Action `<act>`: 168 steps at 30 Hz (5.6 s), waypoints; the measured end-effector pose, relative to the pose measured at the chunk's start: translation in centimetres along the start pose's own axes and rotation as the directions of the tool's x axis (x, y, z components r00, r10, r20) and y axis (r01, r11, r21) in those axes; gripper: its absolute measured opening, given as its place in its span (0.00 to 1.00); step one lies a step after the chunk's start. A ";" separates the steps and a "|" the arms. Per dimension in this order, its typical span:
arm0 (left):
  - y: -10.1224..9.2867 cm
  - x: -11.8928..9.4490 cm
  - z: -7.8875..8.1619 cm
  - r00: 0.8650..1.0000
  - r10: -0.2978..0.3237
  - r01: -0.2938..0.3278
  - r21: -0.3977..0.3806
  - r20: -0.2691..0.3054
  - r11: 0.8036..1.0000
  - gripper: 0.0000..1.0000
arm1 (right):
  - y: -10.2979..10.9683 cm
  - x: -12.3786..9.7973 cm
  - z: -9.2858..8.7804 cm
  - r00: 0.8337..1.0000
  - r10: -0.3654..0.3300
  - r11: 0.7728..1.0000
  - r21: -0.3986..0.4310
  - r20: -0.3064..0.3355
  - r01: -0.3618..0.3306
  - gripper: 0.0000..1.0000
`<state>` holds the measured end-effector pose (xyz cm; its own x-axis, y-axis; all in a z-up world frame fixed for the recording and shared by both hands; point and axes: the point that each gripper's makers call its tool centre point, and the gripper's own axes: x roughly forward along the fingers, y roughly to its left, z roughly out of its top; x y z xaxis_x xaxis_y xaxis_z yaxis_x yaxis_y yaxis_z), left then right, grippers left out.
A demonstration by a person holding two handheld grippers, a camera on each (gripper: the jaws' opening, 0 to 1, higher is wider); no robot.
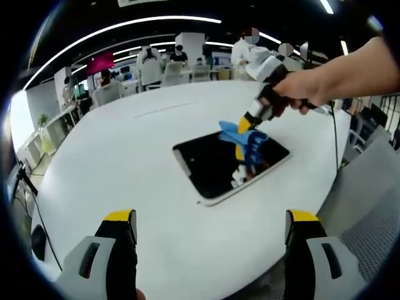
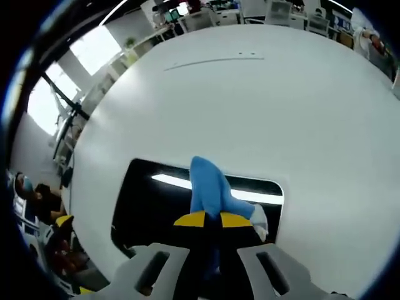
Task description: Wipe the mirror surface with the cleaning cloth until all visible marks leave the cleaned area.
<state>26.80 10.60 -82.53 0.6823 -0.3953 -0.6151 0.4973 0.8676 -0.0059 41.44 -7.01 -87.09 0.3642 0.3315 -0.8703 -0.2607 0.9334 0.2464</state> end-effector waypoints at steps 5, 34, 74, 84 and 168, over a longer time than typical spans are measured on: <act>0.1 0.0 0.1 1.000 0.005 -0.005 -0.010 0.008 1.000 0.99 | 0.3 -0.4 -0.7 1.000 0.002 1.000 0.006 0.001 -0.002 0.01; -0.3 -0.4 1.3 0.997 -0.018 0.021 -0.035 0.072 0.999 0.99 | 1.6 -2.2 -5.1 1.000 0.028 0.999 0.037 0.007 -0.029 0.01; -0.1 -0.2 0.5 0.999 -0.012 0.015 -0.067 0.035 0.998 0.99 | 3.3 -3.8 -9.6 0.994 0.100 0.993 0.058 -0.032 -0.098 0.02; 0.1 -0.3 0.4 0.999 -0.004 0.006 -0.076 0.036 0.997 0.99 | 3.0 -3.9 -9.7 0.992 0.119 0.991 0.062 -0.038 -0.117 0.02; 1.4 -0.6 0.9 0.996 0.058 -0.055 -0.054 0.063 0.997 0.99 | -2.1 -4.8 -8.3 0.993 0.083 0.990 0.123 -0.085 -0.072 0.01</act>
<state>27.57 11.82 -81.43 0.7427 -0.3625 -0.5631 0.4293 0.9030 -0.0150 32.81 -11.66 -86.98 0.2644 0.3948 -0.8799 -0.1745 0.9169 0.3589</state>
